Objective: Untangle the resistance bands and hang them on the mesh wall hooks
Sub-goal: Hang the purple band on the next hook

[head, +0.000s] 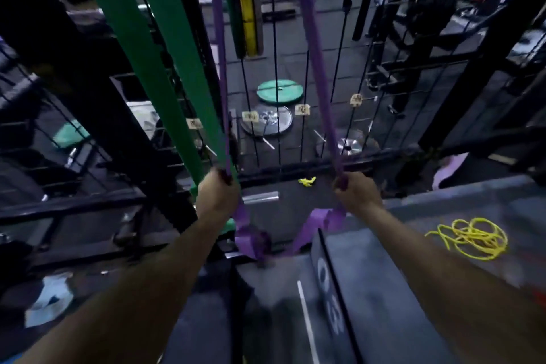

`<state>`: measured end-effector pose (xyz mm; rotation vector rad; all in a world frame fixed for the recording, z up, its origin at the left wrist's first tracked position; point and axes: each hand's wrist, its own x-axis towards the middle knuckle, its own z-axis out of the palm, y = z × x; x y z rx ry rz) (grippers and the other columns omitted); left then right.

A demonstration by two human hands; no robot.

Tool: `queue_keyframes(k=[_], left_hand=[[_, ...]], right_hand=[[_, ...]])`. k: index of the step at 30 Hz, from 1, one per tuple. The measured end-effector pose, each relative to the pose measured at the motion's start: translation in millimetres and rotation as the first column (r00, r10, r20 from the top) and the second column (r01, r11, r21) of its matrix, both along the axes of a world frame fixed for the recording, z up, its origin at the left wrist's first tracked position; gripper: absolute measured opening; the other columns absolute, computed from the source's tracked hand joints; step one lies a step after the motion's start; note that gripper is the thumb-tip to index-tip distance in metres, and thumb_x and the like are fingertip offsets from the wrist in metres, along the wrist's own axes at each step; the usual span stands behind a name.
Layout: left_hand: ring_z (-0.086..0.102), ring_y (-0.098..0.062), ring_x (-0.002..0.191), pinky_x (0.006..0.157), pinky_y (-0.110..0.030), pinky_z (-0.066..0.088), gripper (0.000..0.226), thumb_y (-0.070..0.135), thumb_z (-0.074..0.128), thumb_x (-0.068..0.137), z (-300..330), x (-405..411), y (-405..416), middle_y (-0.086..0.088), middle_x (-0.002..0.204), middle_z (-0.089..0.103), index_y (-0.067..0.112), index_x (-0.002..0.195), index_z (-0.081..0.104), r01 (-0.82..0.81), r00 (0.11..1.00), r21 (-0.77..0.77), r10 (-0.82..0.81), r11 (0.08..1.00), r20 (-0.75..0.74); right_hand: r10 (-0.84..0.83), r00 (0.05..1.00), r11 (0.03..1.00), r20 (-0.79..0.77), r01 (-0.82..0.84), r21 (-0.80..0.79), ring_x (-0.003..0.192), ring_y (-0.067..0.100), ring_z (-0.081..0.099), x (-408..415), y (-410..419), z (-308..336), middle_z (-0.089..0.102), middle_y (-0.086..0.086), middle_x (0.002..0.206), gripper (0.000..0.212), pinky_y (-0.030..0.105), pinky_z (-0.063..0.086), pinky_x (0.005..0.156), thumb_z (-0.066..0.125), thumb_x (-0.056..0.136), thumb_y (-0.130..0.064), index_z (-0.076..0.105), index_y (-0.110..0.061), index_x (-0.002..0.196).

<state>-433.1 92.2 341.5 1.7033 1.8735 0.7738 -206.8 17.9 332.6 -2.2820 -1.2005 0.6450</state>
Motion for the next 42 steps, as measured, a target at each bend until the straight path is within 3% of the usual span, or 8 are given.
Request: queue_keyframes(k=[9,13,20,26,30,35,38,42], left_hand=[[0.044,-0.013,0.061,0.053,-0.016,0.033,0.015,0.007,0.059,0.082,-97.5,19.0,-81.9,0.003,0.068,0.049,0.016,0.082,0.048,0.210,0.952,-0.151,-0.167,0.966,0.256],[0.047,-0.020,0.064,0.063,-0.031,0.042,0.013,0.012,0.055,0.071,-123.6,24.4,-98.4,-0.003,0.069,0.051,0.021,0.076,0.047,0.209,0.925,-0.119,-0.157,0.971,0.347],[0.049,-0.017,0.074,0.058,-0.017,0.028,0.014,-0.003,0.047,0.089,-152.7,13.2,-123.8,-0.007,0.081,0.055,0.007,0.091,0.057,0.142,0.984,-0.147,-0.123,0.979,0.127],[0.038,-0.014,0.063,0.050,-0.010,0.037,0.034,-0.012,0.030,0.090,-168.8,21.3,-104.7,-0.002,0.069,0.040,0.016,0.071,0.037,-0.013,0.926,-0.178,0.079,0.984,0.370],[0.042,-0.020,0.081,0.071,-0.029,0.041,0.030,-0.004,0.049,0.075,-177.2,22.6,-101.8,-0.007,0.093,0.041,0.015,0.095,0.039,0.077,0.910,-0.275,0.046,0.958,0.412],[0.039,-0.008,0.066,0.051,-0.010,0.036,0.035,-0.009,0.043,0.063,-192.4,9.0,-121.9,0.003,0.077,0.043,0.018,0.085,0.045,0.309,0.873,-0.247,-0.171,0.919,0.456],[0.047,-0.012,0.071,0.055,-0.007,0.036,0.023,-0.008,0.056,0.075,-213.6,0.8,-132.9,-0.001,0.079,0.053,0.010,0.090,0.057,0.382,0.913,-0.278,-0.315,0.881,0.259],[0.054,-0.009,0.074,0.067,-0.014,0.043,0.014,0.000,0.064,0.081,-250.0,-5.3,-146.3,0.002,0.078,0.060,0.013,0.086,0.064,0.402,0.909,-0.371,-0.319,0.837,0.266]], right_hand=[[0.168,0.972,0.983,-0.164,-0.177,-0.045,0.086,0.023,0.065,-5.0,-61.6,-118.2,0.072,0.012,0.098,0.021,0.030,0.048,0.077,0.073,0.078,-0.015,0.074,-0.007,0.097],[0.245,0.940,0.968,-0.237,-0.252,0.003,0.080,0.025,0.058,-21.1,-64.8,-124.2,0.063,0.010,0.084,0.012,0.043,0.049,0.078,0.065,0.077,-0.005,0.066,-0.004,0.089],[0.094,0.995,0.995,0.043,-0.095,0.010,0.085,0.036,0.059,-28.3,-84.8,-124.6,0.064,0.015,0.091,0.014,0.038,0.043,0.070,0.053,0.083,-0.013,0.054,-0.006,0.095],[0.017,0.995,0.999,0.095,-0.022,0.046,0.095,0.042,0.060,-17.5,-76.6,-132.1,0.064,0.024,0.101,0.030,0.042,0.046,0.077,0.047,0.090,-0.011,0.045,-0.007,0.120],[0.124,0.989,0.991,-0.078,-0.119,0.057,0.091,0.037,0.059,-18.6,-68.6,-149.6,0.063,0.020,0.096,0.017,0.044,0.050,0.078,0.051,0.090,-0.012,0.058,-0.006,0.104],[0.254,0.947,0.964,-0.196,-0.265,-0.031,0.078,0.030,0.060,-33.8,-74.4,-180.2,0.062,0.009,0.076,0.007,0.033,0.043,0.064,0.067,0.077,-0.014,0.065,-0.008,0.080],[0.294,0.917,0.948,-0.269,-0.317,-0.042,0.075,0.022,0.055,-41.5,-75.8,-194.7,0.060,0.002,0.075,0.009,0.028,0.044,0.068,0.071,0.076,-0.010,0.066,-0.011,0.084],[0.331,0.883,0.924,-0.332,-0.375,-0.079,0.083,0.026,0.059,-46.4,-83.6,-219.3,0.064,0.004,0.082,0.015,0.048,0.051,0.085,0.072,0.072,-0.007,0.067,-0.009,0.085]])
